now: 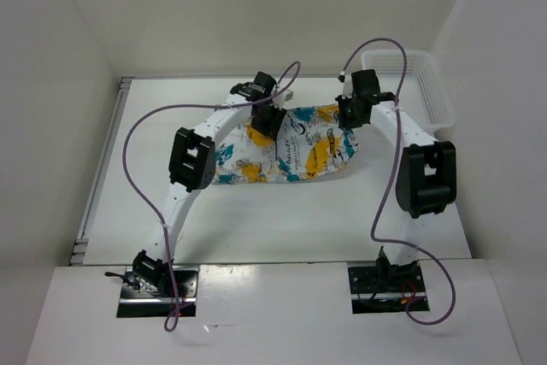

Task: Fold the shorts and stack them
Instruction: Fold the shorts

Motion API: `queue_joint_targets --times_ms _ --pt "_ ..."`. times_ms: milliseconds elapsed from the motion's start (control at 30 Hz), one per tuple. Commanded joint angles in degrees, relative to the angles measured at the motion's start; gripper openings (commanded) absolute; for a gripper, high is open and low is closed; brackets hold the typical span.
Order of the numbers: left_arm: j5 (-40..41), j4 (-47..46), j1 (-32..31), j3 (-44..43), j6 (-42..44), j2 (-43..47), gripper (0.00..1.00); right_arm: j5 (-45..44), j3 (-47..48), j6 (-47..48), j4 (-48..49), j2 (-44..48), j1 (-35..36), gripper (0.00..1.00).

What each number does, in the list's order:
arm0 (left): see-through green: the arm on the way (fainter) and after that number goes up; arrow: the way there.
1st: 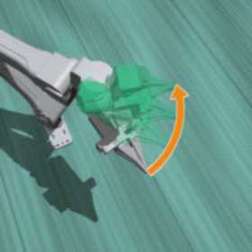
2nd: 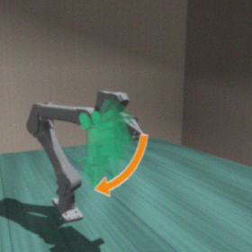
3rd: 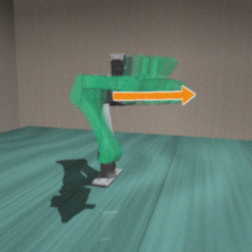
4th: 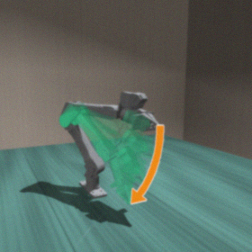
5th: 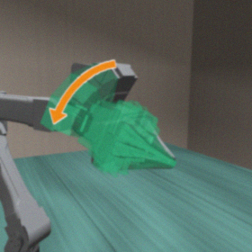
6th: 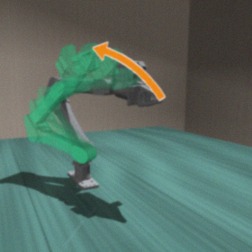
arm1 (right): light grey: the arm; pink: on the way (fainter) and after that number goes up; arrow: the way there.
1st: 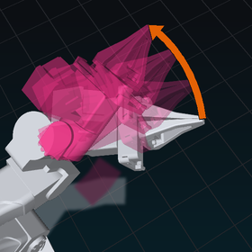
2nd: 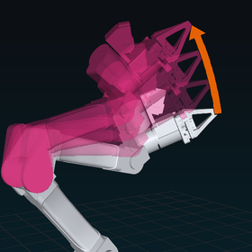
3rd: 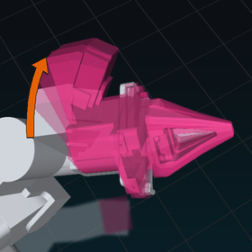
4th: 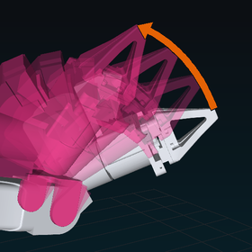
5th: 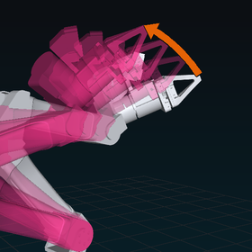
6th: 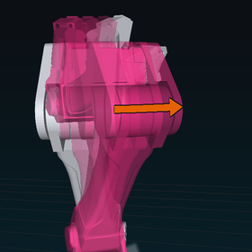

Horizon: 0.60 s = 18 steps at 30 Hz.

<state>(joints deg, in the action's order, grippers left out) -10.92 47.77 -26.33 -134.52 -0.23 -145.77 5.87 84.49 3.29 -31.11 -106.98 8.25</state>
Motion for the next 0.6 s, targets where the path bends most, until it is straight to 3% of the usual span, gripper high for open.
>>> queue_joint_targets --times_ms 0,133,267,433,567 --pt "-4.4 1.6 -0.5 -2.2 0.2 2.5 0.51 -4.1 -3.0 0.5 -1.5 8.4 -0.2 0.00" --pt "-7.8 0.9 2.8 6.5 0.2 11.7 0.55 -4.6 -7.7 1.5 -0.8 10.5 -0.8 0.00" --pt "-8.3 -2.0 10.6 21.0 0.2 23.9 0.62 -1.6 -10.0 1.5 0.8 7.7 -0.8 0.00" --pt "-7.2 -1.2 16.8 34.1 0.2 25.8 0.67 -4.8 -8.6 2.9 2.5 1.7 -0.8 0.00" --pt "-7.4 -1.7 17.4 36.8 0.2 23.4 0.70 -3.4 -7.3 2.9 2.5 1.1 -0.8 0.00"
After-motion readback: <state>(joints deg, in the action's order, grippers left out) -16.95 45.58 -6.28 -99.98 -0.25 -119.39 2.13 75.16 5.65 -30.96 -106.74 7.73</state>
